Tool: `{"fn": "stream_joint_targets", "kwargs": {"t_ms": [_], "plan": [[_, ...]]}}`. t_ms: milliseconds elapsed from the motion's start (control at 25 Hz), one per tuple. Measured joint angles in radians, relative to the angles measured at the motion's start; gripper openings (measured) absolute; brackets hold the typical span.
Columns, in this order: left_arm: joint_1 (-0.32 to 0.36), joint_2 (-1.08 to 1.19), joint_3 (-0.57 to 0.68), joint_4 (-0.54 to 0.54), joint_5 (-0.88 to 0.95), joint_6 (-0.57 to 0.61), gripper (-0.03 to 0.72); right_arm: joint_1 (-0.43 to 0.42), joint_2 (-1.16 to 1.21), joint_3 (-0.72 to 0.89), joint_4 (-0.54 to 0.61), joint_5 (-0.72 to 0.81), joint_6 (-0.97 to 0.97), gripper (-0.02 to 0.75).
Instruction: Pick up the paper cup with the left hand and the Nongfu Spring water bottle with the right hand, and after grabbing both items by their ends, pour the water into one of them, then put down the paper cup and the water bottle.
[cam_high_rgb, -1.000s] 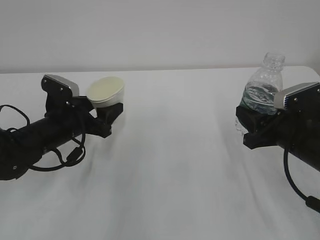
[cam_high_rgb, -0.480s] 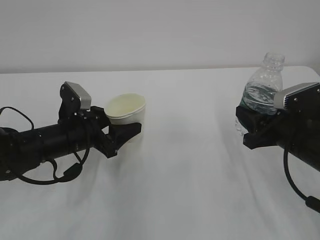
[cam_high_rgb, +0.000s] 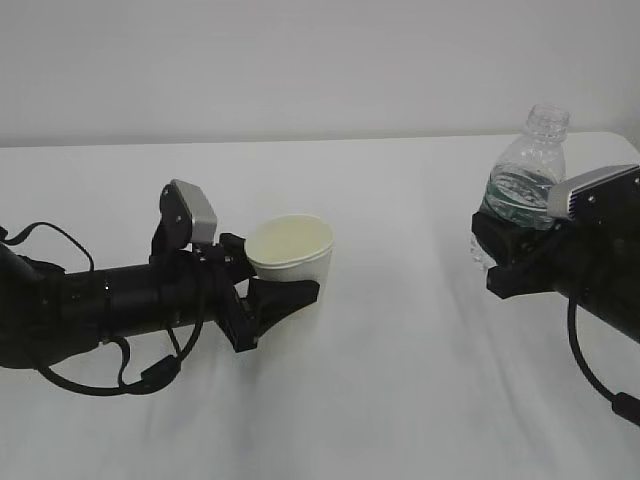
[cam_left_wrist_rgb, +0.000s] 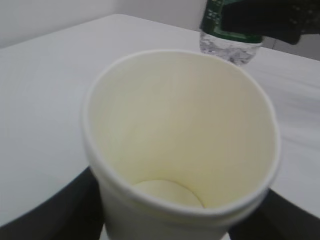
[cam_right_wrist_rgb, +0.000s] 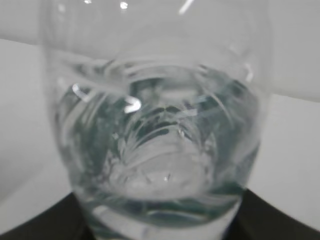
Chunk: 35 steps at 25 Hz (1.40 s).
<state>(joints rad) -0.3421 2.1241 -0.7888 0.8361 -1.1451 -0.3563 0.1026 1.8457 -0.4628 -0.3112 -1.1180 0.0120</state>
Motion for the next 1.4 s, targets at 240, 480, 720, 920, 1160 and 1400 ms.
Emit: {"fn": "stream_joint_targets", "kwargs": {"t_ms": [240, 480, 720, 920, 1160, 1400], "plan": [[-0.058, 0.0, 0.0, 0.036, 0.0, -0.017, 0.48, 0.0, 0.0, 0.017, 0.0, 0.0, 0.0, 0.365], [-0.102, 0.0, 0.0, 0.045, 0.0, -0.041, 0.48, 0.0, 0.0, 0.02, 0.0, 0.0, 0.0, 0.365], [-0.113, 0.0, 0.0, 0.056, 0.0, -0.078, 0.48, 0.0, 0.0, 0.046, -0.004, 0.0, 0.0, 0.365], [-0.118, 0.0, 0.0, 0.06, 0.0, -0.118, 0.48, 0.0, -0.002, 0.069, -0.014, 0.0, 0.002, 0.365], [-0.118, 0.0, 0.0, 0.062, 0.0, -0.127, 0.48, 0.0, -0.062, 0.069, -0.068, 0.03, 0.053, 0.365], [-0.118, 0.0, 0.0, 0.062, 0.0, -0.14, 0.48, 0.0, -0.152, 0.074, -0.077, 0.133, 0.066, 0.365]]}}
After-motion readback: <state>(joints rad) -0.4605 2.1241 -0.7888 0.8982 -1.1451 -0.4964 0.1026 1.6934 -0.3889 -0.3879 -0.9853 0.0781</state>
